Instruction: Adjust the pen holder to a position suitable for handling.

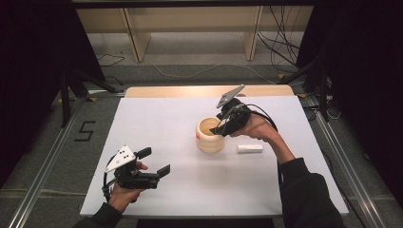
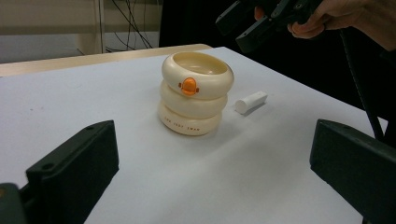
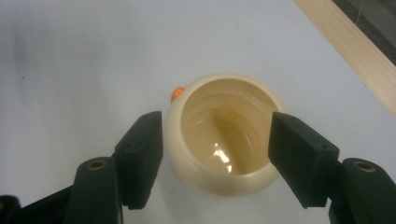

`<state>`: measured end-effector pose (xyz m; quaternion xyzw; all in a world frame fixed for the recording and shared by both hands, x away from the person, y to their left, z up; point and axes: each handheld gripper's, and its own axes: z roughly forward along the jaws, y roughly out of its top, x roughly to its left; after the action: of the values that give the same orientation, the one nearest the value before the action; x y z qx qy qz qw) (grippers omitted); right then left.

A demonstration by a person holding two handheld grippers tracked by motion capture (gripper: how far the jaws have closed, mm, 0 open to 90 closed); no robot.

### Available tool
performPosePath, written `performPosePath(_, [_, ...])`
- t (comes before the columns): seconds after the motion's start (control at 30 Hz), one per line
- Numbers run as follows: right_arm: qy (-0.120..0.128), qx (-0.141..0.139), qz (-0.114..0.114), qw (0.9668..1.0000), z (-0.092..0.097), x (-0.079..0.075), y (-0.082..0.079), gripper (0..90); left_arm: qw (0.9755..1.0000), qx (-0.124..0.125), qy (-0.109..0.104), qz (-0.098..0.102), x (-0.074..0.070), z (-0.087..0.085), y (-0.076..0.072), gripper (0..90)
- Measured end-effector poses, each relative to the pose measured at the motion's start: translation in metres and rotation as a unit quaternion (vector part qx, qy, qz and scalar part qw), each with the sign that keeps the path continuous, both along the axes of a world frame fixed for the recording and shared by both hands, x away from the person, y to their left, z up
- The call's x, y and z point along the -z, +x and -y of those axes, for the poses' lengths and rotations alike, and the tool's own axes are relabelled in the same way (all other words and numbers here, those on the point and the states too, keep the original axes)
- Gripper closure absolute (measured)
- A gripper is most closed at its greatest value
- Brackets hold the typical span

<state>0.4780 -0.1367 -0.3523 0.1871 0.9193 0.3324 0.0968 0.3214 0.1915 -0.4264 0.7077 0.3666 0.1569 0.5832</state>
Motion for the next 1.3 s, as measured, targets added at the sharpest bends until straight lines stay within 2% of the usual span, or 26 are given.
performPosePath(0.27, [0.035,0.029,0.008,0.9989,0.025,0.005,-0.004,32.0,1.0,-0.005,-0.001,-0.002,0.001,-0.001,0.001,0.5])
performPosePath(0.67, [0.071,0.064,0.017,0.9953,0.054,0.019,-0.011,27.9,0.9999,-0.009,-0.004,-0.005,0.001,-0.002,0.002,0.5])
performPosePath(0.87, [0.053,0.073,0.009,0.9959,0.064,0.028,-0.01,27.0,0.9999,-0.008,-0.004,-0.005,0.001,-0.002,0.002,0.4])
performPosePath(1.0, [0.042,0.07,-0.011,0.9966,0.069,0.033,-0.008,26.0,0.9999,-0.008,-0.007,-0.004,0.0,-0.002,0.002,0.5])
performPosePath(1.3, [-0.01,0.066,-0.019,0.9976,0.077,0.043,-0.008,25.3,0.9999,-0.007,-0.007,-0.005,0.0,-0.002,0.002,0.5])
